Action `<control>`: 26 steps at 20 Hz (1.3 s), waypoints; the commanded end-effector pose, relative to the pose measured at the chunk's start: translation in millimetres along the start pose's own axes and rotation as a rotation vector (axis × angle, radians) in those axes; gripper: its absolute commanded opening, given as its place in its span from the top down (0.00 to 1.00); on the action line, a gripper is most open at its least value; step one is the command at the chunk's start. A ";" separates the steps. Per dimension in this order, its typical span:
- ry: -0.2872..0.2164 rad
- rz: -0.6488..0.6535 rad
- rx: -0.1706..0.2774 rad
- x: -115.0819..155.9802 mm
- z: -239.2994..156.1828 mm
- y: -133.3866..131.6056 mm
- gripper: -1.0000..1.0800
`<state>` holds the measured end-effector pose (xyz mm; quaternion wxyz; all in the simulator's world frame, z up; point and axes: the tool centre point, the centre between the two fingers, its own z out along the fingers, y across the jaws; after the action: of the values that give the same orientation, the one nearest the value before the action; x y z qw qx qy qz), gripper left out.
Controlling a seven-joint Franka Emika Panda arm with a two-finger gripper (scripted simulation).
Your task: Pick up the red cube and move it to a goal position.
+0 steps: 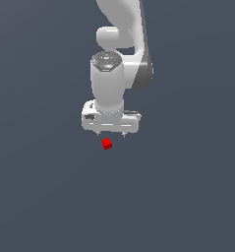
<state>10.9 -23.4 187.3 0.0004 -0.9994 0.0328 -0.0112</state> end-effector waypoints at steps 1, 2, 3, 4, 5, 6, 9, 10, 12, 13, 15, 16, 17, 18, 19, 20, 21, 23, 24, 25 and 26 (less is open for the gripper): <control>0.000 0.000 0.000 0.0 0.0 0.0 0.04; 0.000 -0.001 0.000 -0.1 0.2 0.0 0.04; 0.000 -0.003 0.000 -0.3 0.8 0.1 0.04; 0.000 -0.006 0.000 -0.8 1.9 0.2 0.04; 0.000 -0.011 0.000 -1.4 3.4 0.4 0.04; -0.001 -0.016 0.000 -2.1 5.3 0.5 0.04; -0.002 -0.042 0.001 -5.5 13.6 1.5 0.04; -0.002 -0.053 0.001 -6.9 17.2 1.9 0.04; -0.003 -0.079 0.001 -10.2 25.7 3.0 0.04; -0.004 -0.094 0.001 -12.1 30.5 3.6 0.04; -0.006 -0.128 0.002 -16.4 41.6 5.2 0.04; -0.006 -0.147 0.002 -18.8 47.7 6.2 0.04; -0.007 -0.167 0.002 -21.2 54.3 7.2 0.04; -0.008 -0.189 0.003 -23.9 61.3 8.4 0.04; -0.009 -0.212 0.003 -26.6 68.7 9.8 0.04; -0.010 -0.236 0.003 -29.5 76.6 11.2 0.04; -0.011 -0.261 0.004 -32.4 84.8 12.8 0.04; -0.013 -0.309 0.004 -37.8 100.4 16.1 0.04; -0.014 -0.331 0.005 -40.2 107.6 17.7 0.04; -0.015 -0.352 0.005 -42.4 114.4 19.3 0.04; -0.016 -0.371 0.005 -44.5 120.8 20.8 0.04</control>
<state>-28.7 -39.2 75.8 0.0011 -0.9907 -0.1358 -0.0035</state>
